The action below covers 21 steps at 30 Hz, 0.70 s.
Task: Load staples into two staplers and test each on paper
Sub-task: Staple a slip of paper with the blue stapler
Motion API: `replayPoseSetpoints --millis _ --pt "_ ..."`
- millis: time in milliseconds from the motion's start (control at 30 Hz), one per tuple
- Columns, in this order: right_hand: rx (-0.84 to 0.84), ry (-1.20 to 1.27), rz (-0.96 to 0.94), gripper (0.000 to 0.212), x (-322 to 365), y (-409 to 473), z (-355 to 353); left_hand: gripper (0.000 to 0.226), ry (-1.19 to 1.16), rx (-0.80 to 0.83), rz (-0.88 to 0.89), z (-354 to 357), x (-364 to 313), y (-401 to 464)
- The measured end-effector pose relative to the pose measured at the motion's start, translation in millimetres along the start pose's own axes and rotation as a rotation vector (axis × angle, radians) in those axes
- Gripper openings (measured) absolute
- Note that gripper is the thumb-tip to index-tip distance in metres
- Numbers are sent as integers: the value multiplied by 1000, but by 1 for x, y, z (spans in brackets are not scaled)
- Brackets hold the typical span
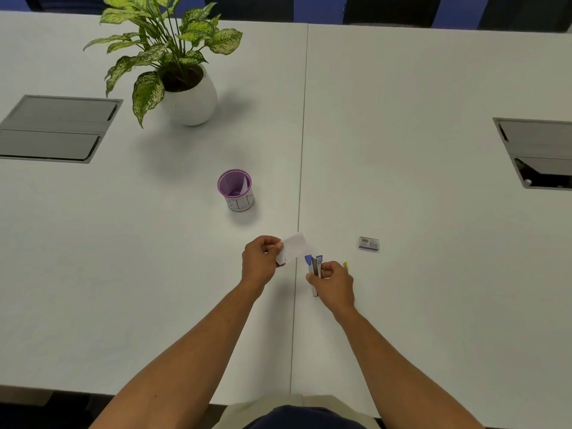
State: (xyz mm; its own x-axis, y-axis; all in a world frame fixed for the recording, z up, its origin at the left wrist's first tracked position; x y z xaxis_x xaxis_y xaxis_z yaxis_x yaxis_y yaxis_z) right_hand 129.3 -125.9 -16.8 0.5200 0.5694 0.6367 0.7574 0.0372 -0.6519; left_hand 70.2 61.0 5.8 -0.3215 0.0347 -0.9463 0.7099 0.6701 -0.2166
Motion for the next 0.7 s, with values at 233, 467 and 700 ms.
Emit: replayPoseSetpoints --millis 233,467,700 --pt "-196 -443 -93 23 8 13 15 9 83 7 65 -14 -2 9" --pt "-206 -573 -87 29 7 30 29 5 298 50 372 -22 -15 20" --pt "-227 -651 -60 46 7 36 35 7 225 143 369 -14 -4 33"
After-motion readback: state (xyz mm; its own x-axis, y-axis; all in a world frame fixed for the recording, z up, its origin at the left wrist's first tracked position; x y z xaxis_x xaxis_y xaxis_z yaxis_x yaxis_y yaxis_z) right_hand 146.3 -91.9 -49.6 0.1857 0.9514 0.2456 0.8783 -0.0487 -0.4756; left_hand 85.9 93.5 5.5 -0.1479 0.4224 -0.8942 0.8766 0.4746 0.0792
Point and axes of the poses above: each hand's wrist, its own y-axis towards the middle knuckle, its own z-axis out of the palm, x = y × z, the point moved 6 cm from there along y, towards the middle knuckle, and after that the axes turned 14 degrees about z, right-handed, at the moved point
